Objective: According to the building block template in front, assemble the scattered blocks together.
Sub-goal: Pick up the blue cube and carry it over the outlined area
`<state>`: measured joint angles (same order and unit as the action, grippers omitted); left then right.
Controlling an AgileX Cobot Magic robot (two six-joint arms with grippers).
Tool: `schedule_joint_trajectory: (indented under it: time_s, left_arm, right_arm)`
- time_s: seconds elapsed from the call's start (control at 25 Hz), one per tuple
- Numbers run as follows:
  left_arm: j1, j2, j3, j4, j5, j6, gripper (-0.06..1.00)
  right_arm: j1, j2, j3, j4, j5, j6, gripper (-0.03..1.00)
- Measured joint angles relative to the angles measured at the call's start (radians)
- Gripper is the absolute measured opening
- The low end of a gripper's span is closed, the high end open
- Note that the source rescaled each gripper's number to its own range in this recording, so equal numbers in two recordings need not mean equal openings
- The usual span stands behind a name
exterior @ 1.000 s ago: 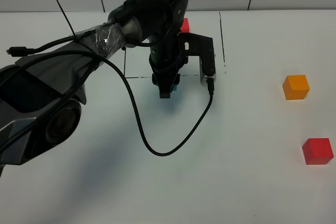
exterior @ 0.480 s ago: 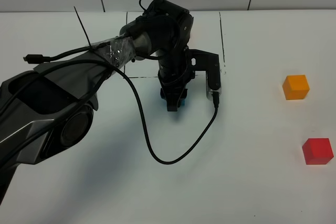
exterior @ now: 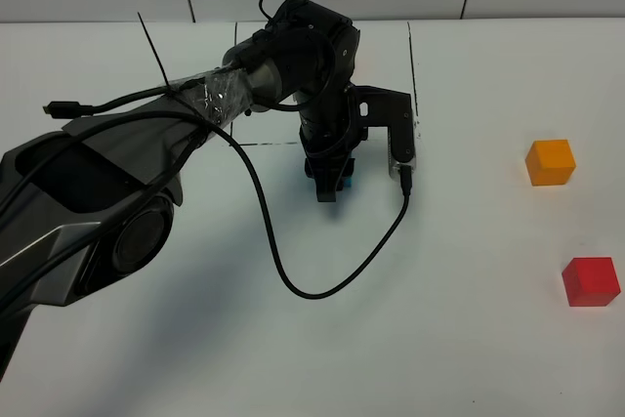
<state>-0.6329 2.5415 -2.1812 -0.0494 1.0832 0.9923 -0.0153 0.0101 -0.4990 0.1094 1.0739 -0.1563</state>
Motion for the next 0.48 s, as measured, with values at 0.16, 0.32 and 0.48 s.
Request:
schedule_joint_trajectory:
  time_s: [0.16, 0.32, 0.48]
  left_arm:
    - [0.000, 0.000, 0.000, 0.000, 0.000, 0.000, 0.02]
    - [0.000, 0.000, 0.000, -0.001, 0.003, 0.003, 0.02]
    - [0.000, 0.000, 0.000, -0.001, 0.023, 0.024, 0.12]
  right_arm:
    - [0.000, 0.000, 0.000, 0.000, 0.000, 0.000, 0.73]
    - [0.000, 0.000, 0.000, 0.000, 0.000, 0.000, 0.73]
    - [0.000, 0.000, 0.000, 0.000, 0.000, 0.000, 0.73]
